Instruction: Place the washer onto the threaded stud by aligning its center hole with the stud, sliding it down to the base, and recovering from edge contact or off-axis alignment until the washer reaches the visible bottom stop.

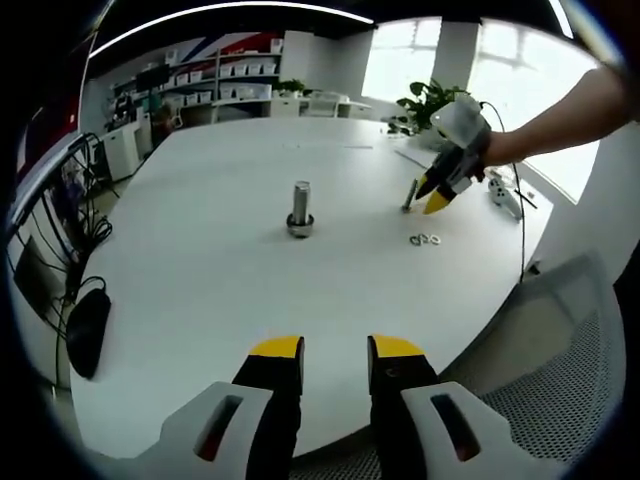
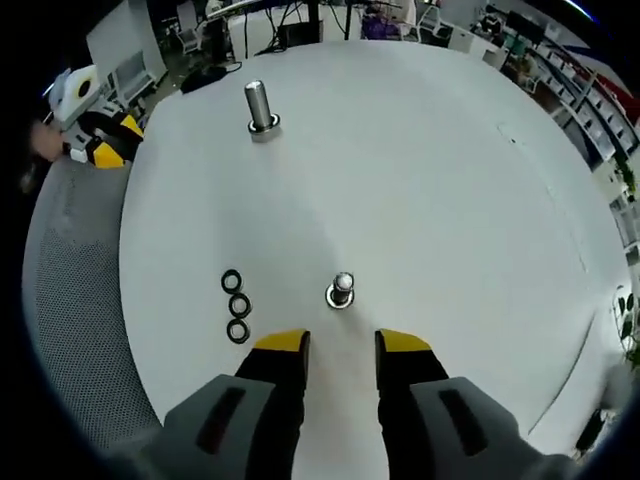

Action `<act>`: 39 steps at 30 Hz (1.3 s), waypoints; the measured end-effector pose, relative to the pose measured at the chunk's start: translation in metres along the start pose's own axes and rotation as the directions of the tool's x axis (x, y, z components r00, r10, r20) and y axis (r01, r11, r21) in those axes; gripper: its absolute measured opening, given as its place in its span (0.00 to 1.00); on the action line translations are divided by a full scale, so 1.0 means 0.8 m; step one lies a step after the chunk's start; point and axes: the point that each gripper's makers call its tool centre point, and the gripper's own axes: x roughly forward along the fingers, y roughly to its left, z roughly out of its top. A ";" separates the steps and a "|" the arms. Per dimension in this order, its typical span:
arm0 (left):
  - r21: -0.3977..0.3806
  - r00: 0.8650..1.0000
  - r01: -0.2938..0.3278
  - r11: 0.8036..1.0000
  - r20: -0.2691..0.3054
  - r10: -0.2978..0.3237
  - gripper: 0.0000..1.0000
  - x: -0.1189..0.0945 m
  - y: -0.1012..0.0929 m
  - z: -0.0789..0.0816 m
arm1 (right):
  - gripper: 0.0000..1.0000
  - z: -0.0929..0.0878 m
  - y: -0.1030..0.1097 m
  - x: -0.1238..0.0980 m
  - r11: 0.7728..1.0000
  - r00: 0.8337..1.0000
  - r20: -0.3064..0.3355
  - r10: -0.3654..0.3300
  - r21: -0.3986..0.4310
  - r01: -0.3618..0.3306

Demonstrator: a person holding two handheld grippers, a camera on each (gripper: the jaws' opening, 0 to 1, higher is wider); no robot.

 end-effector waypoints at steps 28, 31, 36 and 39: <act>-0.004 1.000 0.015 1.000 0.006 -0.015 0.25 -0.001 -0.002 0.002 | 0.30 -0.023 0.061 -0.028 0.994 0.999 0.023 -0.025 0.108 0.022; -0.011 1.000 0.019 1.000 0.012 -0.019 0.25 -0.001 -0.002 0.003 | 0.30 -0.020 0.067 -0.026 0.993 1.000 0.007 -0.020 0.117 0.019; -0.009 0.999 0.027 1.000 0.021 -0.027 0.25 -0.002 -0.004 0.005 | 0.30 -0.007 0.079 -0.022 0.993 1.000 -0.009 -0.011 0.115 0.012; -0.015 0.999 0.027 1.000 0.031 -0.026 0.25 -0.003 -0.003 0.007 | 0.30 -0.001 0.086 -0.019 0.994 1.000 -0.017 -0.008 0.112 0.010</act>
